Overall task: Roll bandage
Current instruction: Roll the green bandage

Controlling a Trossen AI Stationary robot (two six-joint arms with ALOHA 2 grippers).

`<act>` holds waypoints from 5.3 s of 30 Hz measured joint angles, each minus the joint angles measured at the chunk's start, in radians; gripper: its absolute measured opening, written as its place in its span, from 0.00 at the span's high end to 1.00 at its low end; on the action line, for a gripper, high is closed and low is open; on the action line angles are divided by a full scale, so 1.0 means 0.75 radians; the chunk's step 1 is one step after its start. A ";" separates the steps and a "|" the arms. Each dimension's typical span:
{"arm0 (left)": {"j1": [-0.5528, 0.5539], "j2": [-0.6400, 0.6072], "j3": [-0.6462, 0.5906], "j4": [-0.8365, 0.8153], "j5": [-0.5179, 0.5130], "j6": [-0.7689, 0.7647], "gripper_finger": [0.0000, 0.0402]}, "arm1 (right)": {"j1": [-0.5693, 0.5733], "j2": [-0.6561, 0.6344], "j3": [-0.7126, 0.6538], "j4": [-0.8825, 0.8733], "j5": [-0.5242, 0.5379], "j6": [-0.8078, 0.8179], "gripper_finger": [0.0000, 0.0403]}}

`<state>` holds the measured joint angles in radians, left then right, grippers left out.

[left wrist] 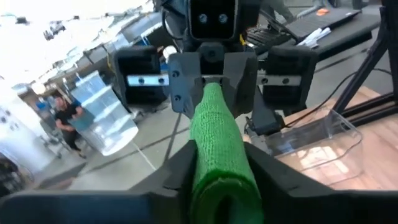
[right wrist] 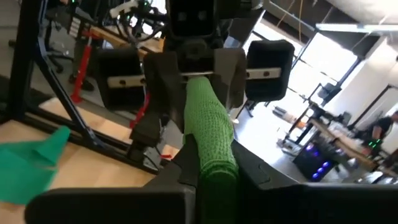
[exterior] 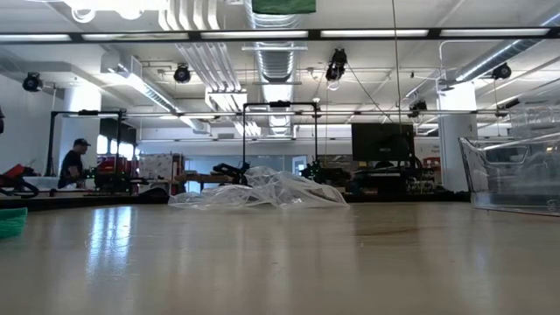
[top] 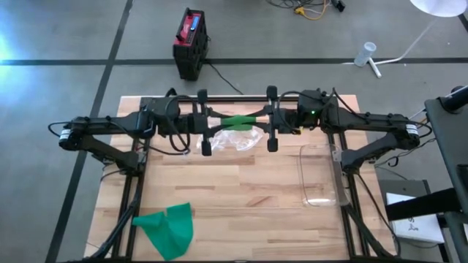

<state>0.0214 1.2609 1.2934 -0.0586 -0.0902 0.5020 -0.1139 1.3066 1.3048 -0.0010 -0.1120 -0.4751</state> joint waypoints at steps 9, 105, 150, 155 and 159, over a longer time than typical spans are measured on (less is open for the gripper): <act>0.020 -0.006 0.002 -0.104 -0.068 -0.195 0.41 | 0.025 -0.012 -0.003 0.116 0.007 -0.299 0.92; 0.033 -0.034 -0.165 0.147 -0.030 -0.404 0.86 | 0.038 -0.057 0.017 0.262 0.118 -1.232 0.91; 0.038 0.231 0.704 -0.984 0.021 -0.666 0.22 | 0.182 0.079 0.022 -0.004 0.272 -2.408 0.90; 0.038 0.284 0.785 -1.135 0.018 -0.666 0.25 | 0.196 0.079 0.022 -0.008 0.295 -2.491 0.90; 0.038 0.311 0.807 -1.212 0.086 -0.653 0.28 | 0.198 0.079 0.022 -0.010 0.295 -2.522 0.90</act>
<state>0.0498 1.4939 1.8988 -0.9673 -0.0253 0.0125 0.0349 1.3655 1.3212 -0.0087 0.1092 -2.3669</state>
